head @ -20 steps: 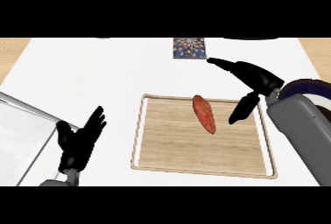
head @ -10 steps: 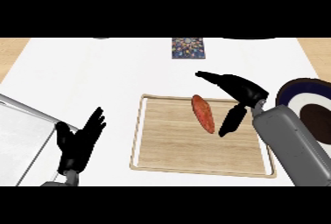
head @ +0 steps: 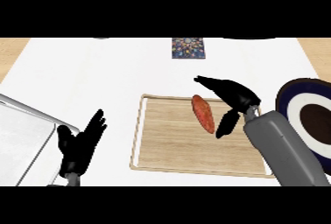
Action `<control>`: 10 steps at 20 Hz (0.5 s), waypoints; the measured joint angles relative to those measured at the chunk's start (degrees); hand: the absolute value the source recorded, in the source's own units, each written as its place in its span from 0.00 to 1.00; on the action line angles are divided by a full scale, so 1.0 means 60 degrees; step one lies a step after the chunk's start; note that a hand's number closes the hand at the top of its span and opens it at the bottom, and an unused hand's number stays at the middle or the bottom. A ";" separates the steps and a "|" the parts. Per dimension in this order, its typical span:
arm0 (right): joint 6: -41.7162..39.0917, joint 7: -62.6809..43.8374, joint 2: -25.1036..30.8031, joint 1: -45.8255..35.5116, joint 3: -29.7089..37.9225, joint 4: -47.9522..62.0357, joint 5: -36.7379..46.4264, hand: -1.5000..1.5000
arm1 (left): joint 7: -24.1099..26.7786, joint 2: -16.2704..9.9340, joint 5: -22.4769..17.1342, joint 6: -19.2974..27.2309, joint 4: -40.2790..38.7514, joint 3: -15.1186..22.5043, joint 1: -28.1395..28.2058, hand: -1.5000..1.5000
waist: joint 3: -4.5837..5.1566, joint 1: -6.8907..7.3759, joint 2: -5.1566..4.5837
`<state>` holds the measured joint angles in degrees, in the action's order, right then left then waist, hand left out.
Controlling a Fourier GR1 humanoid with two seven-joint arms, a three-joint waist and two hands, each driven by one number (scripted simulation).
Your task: Pick the sweet potato from the tray and place it in the plate
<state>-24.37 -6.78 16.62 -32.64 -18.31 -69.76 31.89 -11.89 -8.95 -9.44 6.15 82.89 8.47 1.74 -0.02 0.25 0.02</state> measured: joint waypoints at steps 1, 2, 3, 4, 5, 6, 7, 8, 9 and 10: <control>0.0053 0.0019 -0.0094 -0.0024 0.0009 0.0139 0.0176 0.00 | -0.0056 -0.0039 -0.0037 -0.0084 -0.0067 -0.0108 -0.0101 0.50 | -0.0003 0.0000 0.0001; 0.0133 0.0017 -0.0238 -0.0030 0.0030 0.0244 0.0351 0.00 | -0.0100 -0.0047 0.0009 -0.0113 0.0000 -0.0120 -0.0054 0.50 | -0.0002 0.0004 0.0000; 0.0200 0.0157 -0.0311 -0.0141 0.0086 0.0524 0.0509 0.00 | -0.0163 -0.0040 0.0004 -0.0155 -0.0078 -0.0193 -0.0207 0.50 | -0.0001 0.0009 -0.0004; 0.0214 0.0186 -0.0435 -0.0225 0.0142 0.0696 0.0645 0.00 | -0.0151 0.0047 0.0050 -0.0139 -0.0169 -0.0205 -0.0266 0.50 | -0.0001 0.0008 -0.0006; 0.0290 0.0227 -0.0586 -0.0211 0.0132 0.0834 0.0782 0.00 | -0.0157 0.0117 0.0117 -0.0085 -0.0087 -0.0171 -0.0180 0.50 | 0.0000 0.0012 -0.0005; 0.0329 0.0417 -0.0589 -0.0240 0.0199 0.1058 0.0896 0.00 | -0.0029 0.0090 0.0117 -0.0182 -0.0119 -0.0232 -0.0127 0.50 | -0.0002 0.0017 -0.0005; 0.0339 0.0517 -0.0639 -0.0228 0.0201 0.1203 0.1032 0.00 | -0.0099 0.0124 0.0136 -0.0180 -0.0001 -0.0223 -0.0083 0.50 | -0.0001 0.0018 -0.0005; 0.0347 0.0494 -0.0786 -0.0291 0.0181 0.1322 0.1152 0.00 | -0.0114 0.0132 0.0132 -0.0197 -0.0158 -0.0324 -0.0256 0.50 | -0.0001 0.0013 -0.0008; 0.0363 0.0591 -0.0813 -0.0205 0.0192 0.1358 0.1265 0.00 | -0.0087 0.0122 0.0128 -0.0272 -0.0061 -0.0337 -0.0115 0.50 | 0.0000 0.0015 -0.0006; 0.0370 0.0660 -0.0893 -0.0298 0.0250 0.1552 0.1385 0.00 | -0.0039 0.0094 0.0105 -0.0369 -0.0113 -0.0424 -0.0130 0.50 | 0.0000 0.0016 -0.0008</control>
<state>-22.15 -2.82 11.26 -34.43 -16.81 -60.45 40.20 -12.13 -8.39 -8.81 3.93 82.21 5.92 0.96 -0.02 0.35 -0.03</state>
